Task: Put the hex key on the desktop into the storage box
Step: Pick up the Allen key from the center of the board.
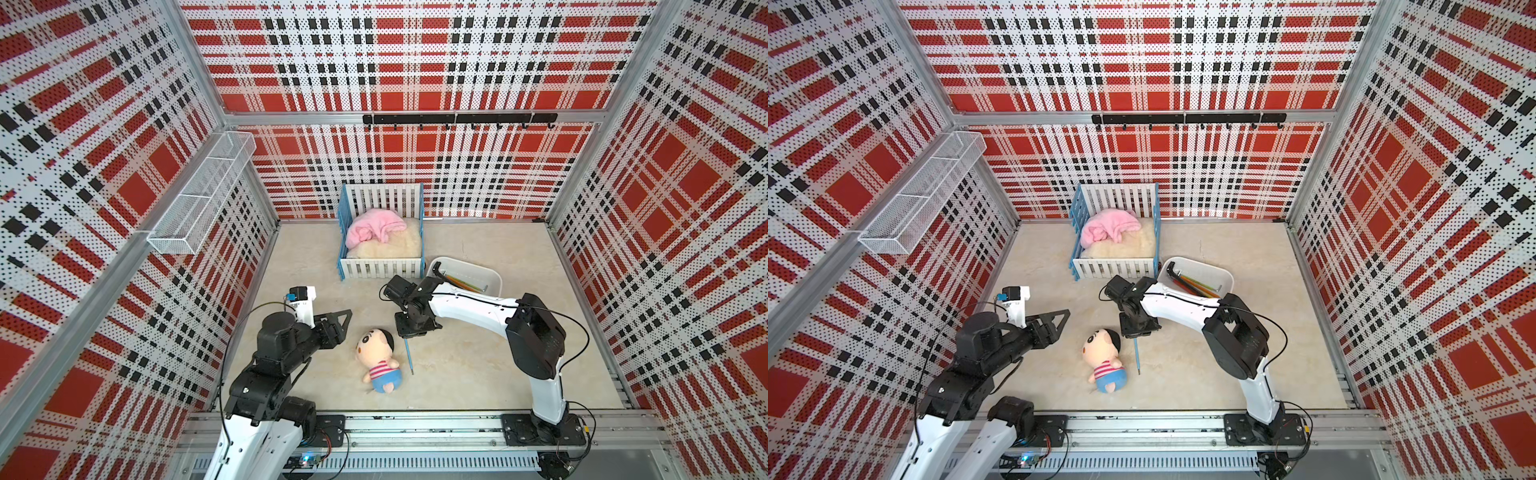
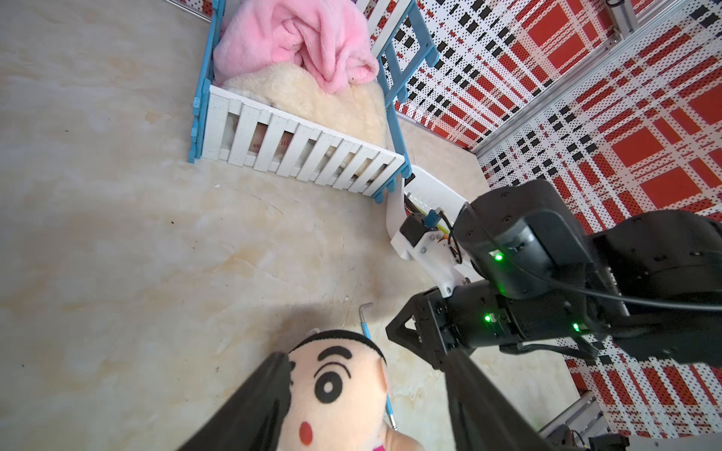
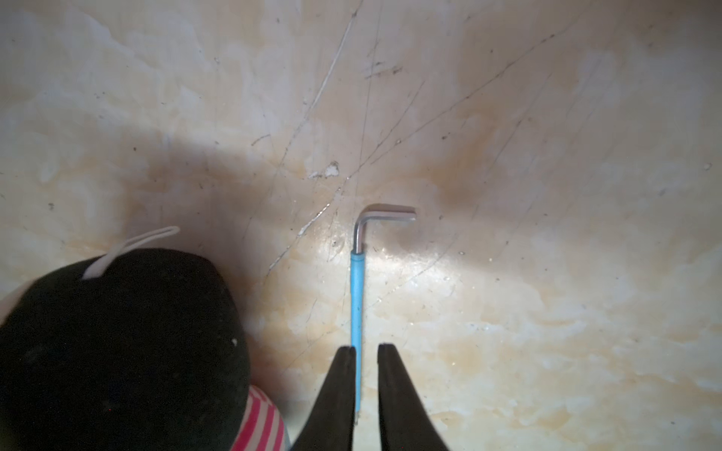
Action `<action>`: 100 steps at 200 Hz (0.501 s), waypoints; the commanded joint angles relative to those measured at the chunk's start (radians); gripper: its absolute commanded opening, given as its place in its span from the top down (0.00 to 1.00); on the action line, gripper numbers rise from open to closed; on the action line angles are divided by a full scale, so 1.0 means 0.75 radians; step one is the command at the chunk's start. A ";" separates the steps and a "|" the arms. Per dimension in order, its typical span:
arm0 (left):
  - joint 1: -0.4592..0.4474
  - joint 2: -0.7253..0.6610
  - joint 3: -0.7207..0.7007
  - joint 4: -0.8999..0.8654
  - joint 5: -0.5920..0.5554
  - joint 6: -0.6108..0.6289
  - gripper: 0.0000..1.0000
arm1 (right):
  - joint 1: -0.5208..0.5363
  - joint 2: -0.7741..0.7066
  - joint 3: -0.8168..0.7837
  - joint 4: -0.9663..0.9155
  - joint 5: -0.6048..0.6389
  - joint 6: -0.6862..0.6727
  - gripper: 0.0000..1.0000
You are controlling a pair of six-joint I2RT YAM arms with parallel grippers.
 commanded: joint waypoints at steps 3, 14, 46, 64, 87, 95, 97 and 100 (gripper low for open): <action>0.010 -0.016 -0.006 -0.002 -0.006 0.005 0.32 | 0.005 0.055 0.056 -0.065 -0.047 0.025 0.81; 0.009 -0.018 -0.007 -0.003 -0.006 0.005 0.32 | 0.005 0.075 0.062 -0.068 -0.059 0.025 0.79; 0.009 -0.016 -0.004 -0.003 -0.002 0.006 0.32 | 0.005 0.138 0.091 -0.079 -0.085 0.015 0.76; 0.010 -0.014 -0.002 -0.002 0.003 0.010 0.32 | 0.007 0.163 0.106 -0.085 -0.087 0.012 0.76; 0.010 -0.013 -0.004 -0.003 0.002 0.009 0.32 | 0.011 0.190 0.131 -0.100 -0.084 0.009 0.76; 0.010 -0.014 -0.004 -0.002 0.001 0.010 0.32 | 0.010 0.199 0.133 -0.104 -0.082 0.008 0.76; 0.009 -0.014 -0.004 -0.001 0.001 0.010 0.32 | 0.011 0.201 0.133 -0.104 -0.082 0.009 0.76; 0.010 -0.014 -0.004 -0.002 0.001 0.009 0.32 | 0.011 0.204 0.133 -0.104 -0.082 0.008 0.76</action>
